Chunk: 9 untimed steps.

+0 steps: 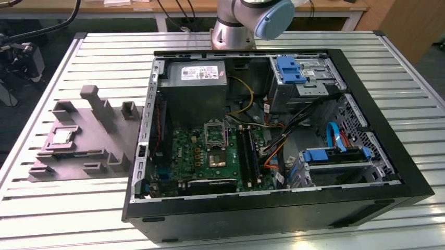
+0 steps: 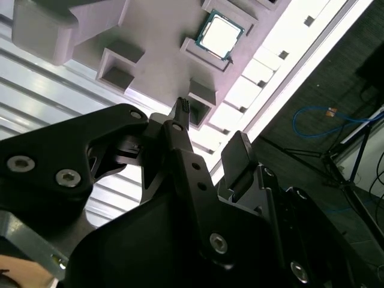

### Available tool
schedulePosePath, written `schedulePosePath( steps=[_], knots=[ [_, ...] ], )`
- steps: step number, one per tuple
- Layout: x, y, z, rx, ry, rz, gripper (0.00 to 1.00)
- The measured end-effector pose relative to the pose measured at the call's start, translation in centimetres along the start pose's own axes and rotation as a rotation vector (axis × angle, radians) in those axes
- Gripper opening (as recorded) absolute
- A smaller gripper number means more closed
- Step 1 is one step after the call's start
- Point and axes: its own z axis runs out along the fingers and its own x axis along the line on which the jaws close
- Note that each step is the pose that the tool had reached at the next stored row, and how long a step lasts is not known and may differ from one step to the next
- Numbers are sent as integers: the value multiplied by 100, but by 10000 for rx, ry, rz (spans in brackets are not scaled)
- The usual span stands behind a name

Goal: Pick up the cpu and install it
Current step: 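Pick up the cpu and move it towards the insertion slot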

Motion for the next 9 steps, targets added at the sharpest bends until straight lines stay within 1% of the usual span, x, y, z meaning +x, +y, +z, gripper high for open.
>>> schedulePosePath(
  steps=[2, 9],
  knots=[
    [0, -1, 10, 2, 15, 2, 49],
    [0, -1, 11, 4, 15, 1, 49]
  ],
)
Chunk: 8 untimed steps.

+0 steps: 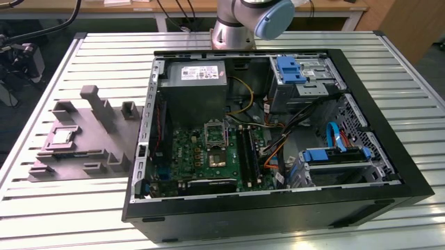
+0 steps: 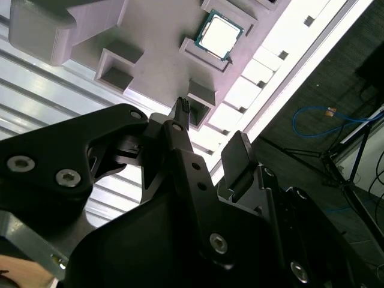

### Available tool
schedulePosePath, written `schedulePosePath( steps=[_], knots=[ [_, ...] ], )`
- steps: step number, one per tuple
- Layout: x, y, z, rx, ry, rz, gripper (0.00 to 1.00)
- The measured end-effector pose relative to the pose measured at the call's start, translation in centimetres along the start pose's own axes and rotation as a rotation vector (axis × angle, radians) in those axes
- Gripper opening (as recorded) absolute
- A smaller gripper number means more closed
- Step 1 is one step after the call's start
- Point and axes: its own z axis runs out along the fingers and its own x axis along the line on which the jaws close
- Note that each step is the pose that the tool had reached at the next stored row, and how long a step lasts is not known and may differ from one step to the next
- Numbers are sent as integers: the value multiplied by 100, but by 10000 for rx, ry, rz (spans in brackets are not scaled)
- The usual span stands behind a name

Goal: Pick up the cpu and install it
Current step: 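Pick up the cpu and move it towards the insertion slot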

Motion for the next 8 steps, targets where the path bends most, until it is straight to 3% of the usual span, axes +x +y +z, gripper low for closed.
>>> schedulePosePath(
  steps=[8],
  knots=[
    [0, 0, 0, 3, -1, 0, 49]
  ],
)
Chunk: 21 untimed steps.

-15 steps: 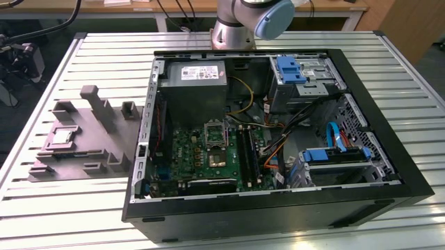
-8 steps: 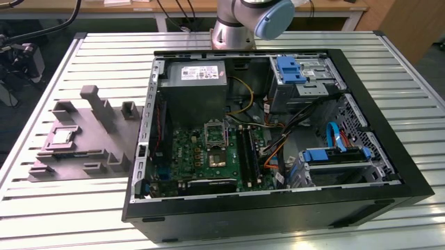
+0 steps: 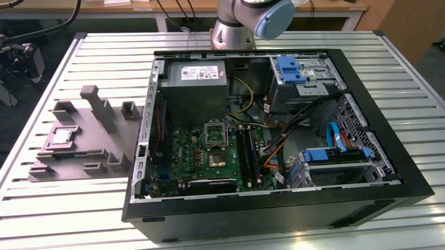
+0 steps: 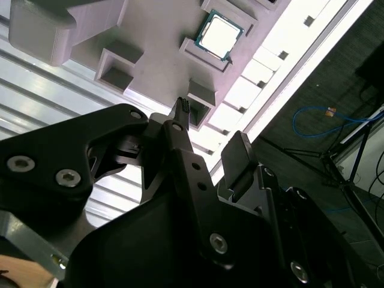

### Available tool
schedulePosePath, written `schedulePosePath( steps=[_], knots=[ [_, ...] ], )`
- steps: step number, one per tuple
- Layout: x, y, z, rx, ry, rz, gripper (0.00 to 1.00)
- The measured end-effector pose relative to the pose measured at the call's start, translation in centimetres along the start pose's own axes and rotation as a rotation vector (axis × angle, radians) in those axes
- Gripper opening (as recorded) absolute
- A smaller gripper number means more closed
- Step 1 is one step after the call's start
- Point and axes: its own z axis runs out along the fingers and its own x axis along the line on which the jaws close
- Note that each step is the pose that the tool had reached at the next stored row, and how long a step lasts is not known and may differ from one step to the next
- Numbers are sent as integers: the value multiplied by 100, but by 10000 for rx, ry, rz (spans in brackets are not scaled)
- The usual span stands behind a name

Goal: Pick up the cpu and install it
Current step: 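Pick up the cpu and move it towards the insertion slot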

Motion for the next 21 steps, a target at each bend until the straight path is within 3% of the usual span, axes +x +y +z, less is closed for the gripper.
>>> schedulePosePath(
  steps=[1, 2, 4, 5, 17, 18, 21],
  knots=[
    [0, 0, 1, 11, -1, 0, 49],
    [0, 1, 1, 75, -3, 0, 49],
    [0, 1, 3, 354, -7, -6, 49],
    [1, 1, 7, 411, -10, -6, 49],
    [0, -2, 34, 446, -7, -42, 50],
    [0, -4, 41, 459, -2, -62, 50],
    [0, -7, 64, 604, -5, -85, 56]
  ],
)
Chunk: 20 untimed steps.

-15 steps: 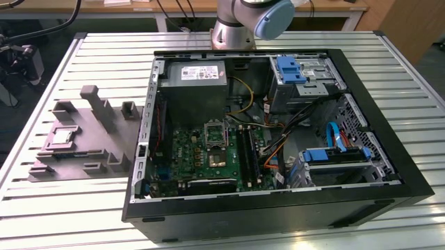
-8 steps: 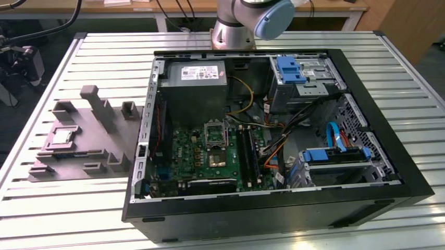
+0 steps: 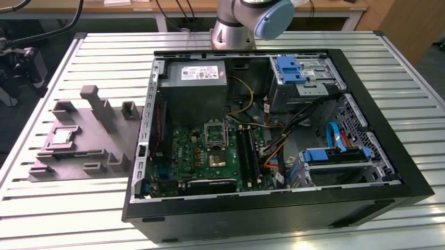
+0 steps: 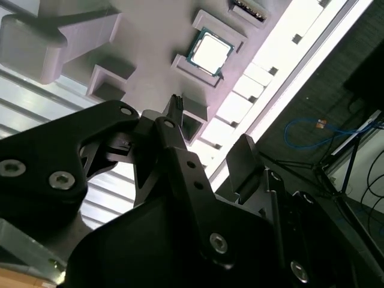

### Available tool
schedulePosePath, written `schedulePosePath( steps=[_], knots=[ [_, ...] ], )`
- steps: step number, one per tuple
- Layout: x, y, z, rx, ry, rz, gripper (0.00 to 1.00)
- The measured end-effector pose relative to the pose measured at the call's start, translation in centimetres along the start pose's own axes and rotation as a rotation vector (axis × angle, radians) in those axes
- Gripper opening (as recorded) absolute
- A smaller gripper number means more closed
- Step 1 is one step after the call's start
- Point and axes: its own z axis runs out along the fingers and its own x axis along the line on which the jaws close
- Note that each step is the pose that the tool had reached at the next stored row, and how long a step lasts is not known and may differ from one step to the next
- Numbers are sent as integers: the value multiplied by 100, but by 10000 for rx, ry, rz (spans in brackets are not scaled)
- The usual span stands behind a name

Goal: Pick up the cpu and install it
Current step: 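Pick up the cpu and move it towards the insertion slot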

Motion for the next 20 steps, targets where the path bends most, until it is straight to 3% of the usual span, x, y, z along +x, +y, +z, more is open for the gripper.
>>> schedulePosePath(
  steps=[3, 10, 20],
  knots=[
    [1, -5, 46, 30, 1, -31, 56],
    [-1, -10, 166, 8, 1, -34, 56],
    [-5, -16, 200, 9, 5, -47, 56]
  ],
)
